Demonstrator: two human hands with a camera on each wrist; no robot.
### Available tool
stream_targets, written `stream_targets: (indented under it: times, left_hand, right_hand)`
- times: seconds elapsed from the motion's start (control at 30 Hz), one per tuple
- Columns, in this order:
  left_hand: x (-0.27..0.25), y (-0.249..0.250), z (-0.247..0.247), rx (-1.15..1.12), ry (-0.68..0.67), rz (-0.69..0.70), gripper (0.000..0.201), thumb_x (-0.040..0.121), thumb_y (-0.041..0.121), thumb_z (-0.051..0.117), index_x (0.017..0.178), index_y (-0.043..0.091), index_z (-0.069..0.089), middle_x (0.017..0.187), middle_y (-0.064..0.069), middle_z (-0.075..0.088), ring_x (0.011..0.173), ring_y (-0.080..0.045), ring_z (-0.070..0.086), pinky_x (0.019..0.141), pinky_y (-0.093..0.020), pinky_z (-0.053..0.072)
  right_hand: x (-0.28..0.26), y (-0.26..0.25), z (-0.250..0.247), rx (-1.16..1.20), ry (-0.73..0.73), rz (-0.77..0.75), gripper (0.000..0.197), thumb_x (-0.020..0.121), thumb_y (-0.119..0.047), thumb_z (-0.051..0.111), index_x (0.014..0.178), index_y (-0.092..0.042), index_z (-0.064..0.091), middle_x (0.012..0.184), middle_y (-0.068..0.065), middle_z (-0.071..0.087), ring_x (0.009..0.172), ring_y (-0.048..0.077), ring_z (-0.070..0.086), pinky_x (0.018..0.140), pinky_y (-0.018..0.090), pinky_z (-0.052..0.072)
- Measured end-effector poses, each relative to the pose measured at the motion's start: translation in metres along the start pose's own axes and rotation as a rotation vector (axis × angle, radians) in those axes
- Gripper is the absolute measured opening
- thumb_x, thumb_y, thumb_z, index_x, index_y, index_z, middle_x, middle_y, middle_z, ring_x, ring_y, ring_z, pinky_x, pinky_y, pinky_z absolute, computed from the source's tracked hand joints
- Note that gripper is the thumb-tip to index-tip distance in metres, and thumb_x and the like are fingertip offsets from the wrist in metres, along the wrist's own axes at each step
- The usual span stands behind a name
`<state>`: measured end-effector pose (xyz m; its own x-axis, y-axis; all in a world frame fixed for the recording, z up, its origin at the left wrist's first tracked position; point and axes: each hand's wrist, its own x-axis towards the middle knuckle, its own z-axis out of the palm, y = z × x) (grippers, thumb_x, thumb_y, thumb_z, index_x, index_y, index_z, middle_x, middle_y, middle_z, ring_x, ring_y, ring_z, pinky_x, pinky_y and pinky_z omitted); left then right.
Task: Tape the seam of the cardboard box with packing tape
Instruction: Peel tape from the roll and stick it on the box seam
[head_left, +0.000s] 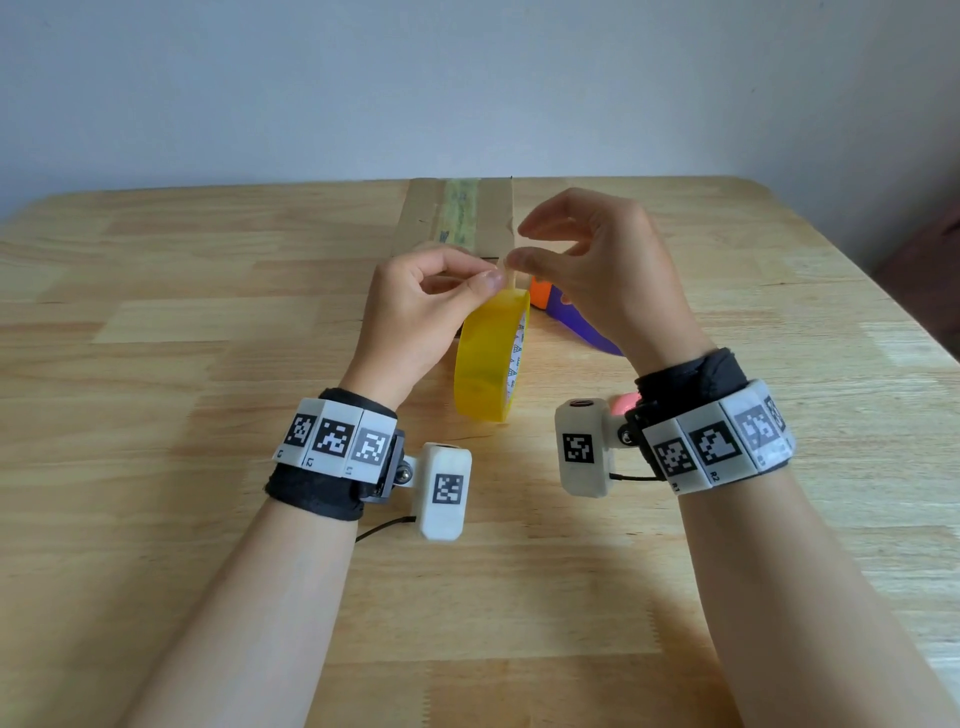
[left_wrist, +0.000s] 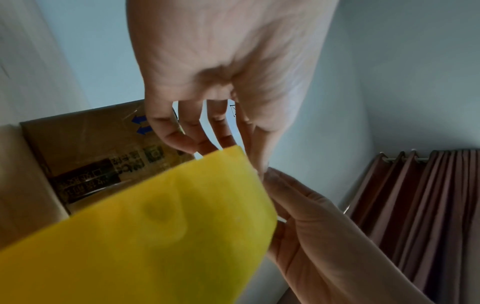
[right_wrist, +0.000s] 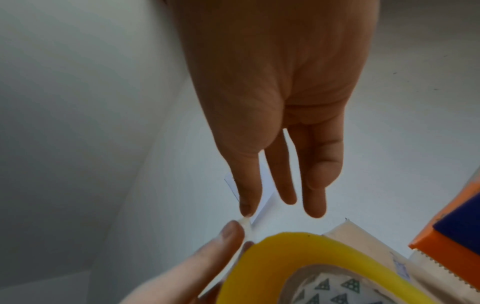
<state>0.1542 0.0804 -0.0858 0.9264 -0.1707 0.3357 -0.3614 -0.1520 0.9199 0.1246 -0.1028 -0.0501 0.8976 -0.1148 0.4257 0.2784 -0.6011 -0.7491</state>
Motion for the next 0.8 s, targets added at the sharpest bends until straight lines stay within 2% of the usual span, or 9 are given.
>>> stream_targets:
  times: [0.1,0.17,0.23,0.3,0.4,0.5,0.6,0.7,0.8]
  left_hand:
    - [-0.0005,0.0007,-0.0009,-0.007,0.016,-0.031,0.005,0.084,0.026,0.082,0.083,0.029,0.079,0.088,0.005,0.080,0.086,-0.013,0.076,0.080,-0.036,0.062]
    - [-0.0002,0.0010,0.0004,-0.019,0.017,-0.068,0.003,0.083,0.029,0.082,0.082,0.030,0.079,0.083,0.006,0.080,0.083,-0.015,0.076,0.079,-0.041,0.063]
    - [0.0002,0.0019,0.0002,-0.032,0.014,-0.094,0.004,0.081,0.032,0.083,0.083,0.029,0.080,0.083,0.004,0.080,0.084,-0.017,0.077,0.080,-0.045,0.063]
    - [0.0006,0.0021,-0.0008,-0.039,0.012,-0.094,0.006,0.081,0.033,0.083,0.084,0.029,0.081,0.084,0.003,0.081,0.085,-0.018,0.077,0.083,-0.047,0.062]
    - [0.0003,0.0010,-0.0019,-0.047,0.016,-0.086,0.003,0.084,0.027,0.081,0.087,0.027,0.081,0.087,0.002,0.081,0.087,-0.019,0.077,0.084,-0.049,0.062]
    - [0.0006,-0.0002,-0.0023,-0.062,0.013,-0.082,0.005,0.084,0.025,0.080,0.088,0.024,0.081,0.089,0.001,0.081,0.089,-0.021,0.077,0.086,-0.051,0.061]
    - [0.0001,0.0006,-0.0018,-0.065,-0.004,-0.065,0.003,0.085,0.023,0.080,0.087,0.024,0.081,0.091,0.002,0.081,0.091,-0.019,0.076,0.086,-0.046,0.061]
    - [0.0001,-0.0002,-0.0022,-0.061,-0.025,-0.037,0.006,0.085,0.020,0.081,0.085,0.025,0.081,0.091,0.006,0.080,0.091,-0.015,0.075,0.084,-0.038,0.061]
    - [0.0019,-0.0008,-0.0050,-0.063,-0.002,-0.015,0.006,0.081,0.017,0.084,0.083,0.022,0.081,0.090,0.006,0.078,0.088,-0.012,0.074,0.078,-0.030,0.058]
  right_hand:
    - [-0.0004,0.0011,-0.0017,0.050,-0.018,0.040,0.013,0.084,-0.025,0.082,0.095,-0.022,0.075,0.098,-0.014,0.077,0.068,0.005,0.071,0.063,0.025,0.057]
    - [-0.0016,-0.0015,-0.0023,0.053,-0.019,0.033,0.008,0.085,-0.023,0.079,0.093,-0.023,0.077,0.094,-0.016,0.077,0.060,0.007,0.066,0.059,0.020,0.052]
    - [-0.0024,-0.0041,-0.0027,0.033,-0.029,0.004,0.008,0.085,-0.023,0.076,0.091,-0.028,0.079,0.095,-0.015,0.076,0.063,0.005,0.061,0.061,0.015,0.048]
    - [-0.0029,-0.0047,-0.0033,0.010,-0.062,-0.016,0.011,0.086,-0.027,0.077,0.096,-0.029,0.082,0.098,-0.014,0.075,0.070,0.004,0.064,0.065,0.015,0.049]
    - [-0.0037,-0.0045,-0.0042,-0.034,-0.138,-0.035,0.019,0.087,-0.036,0.079,0.103,-0.026,0.083,0.101,-0.016,0.074,0.080,0.009,0.069,0.069,0.021,0.055]
    - [-0.0033,-0.0039,-0.0046,-0.054,-0.210,-0.021,0.022,0.085,-0.034,0.080,0.106,-0.026,0.082,0.102,-0.017,0.073,0.080,0.013,0.069,0.071,0.026,0.055]
    - [-0.0025,-0.0004,-0.0010,-0.056,-0.230,-0.013,0.021,0.085,-0.029,0.082,0.106,-0.024,0.083,0.099,-0.015,0.074,0.079,0.016,0.069,0.071,0.027,0.054]
    - [-0.0018,0.0027,0.0028,-0.058,-0.231,-0.017,0.017,0.087,-0.028,0.080,0.103,-0.023,0.084,0.093,-0.014,0.074,0.077,0.018,0.068,0.064,0.020,0.049]
    - [-0.0010,0.0045,0.0039,-0.060,-0.231,-0.014,0.012,0.090,-0.028,0.077,0.099,-0.024,0.084,0.087,-0.015,0.072,0.075,0.017,0.068,0.062,0.016,0.046]
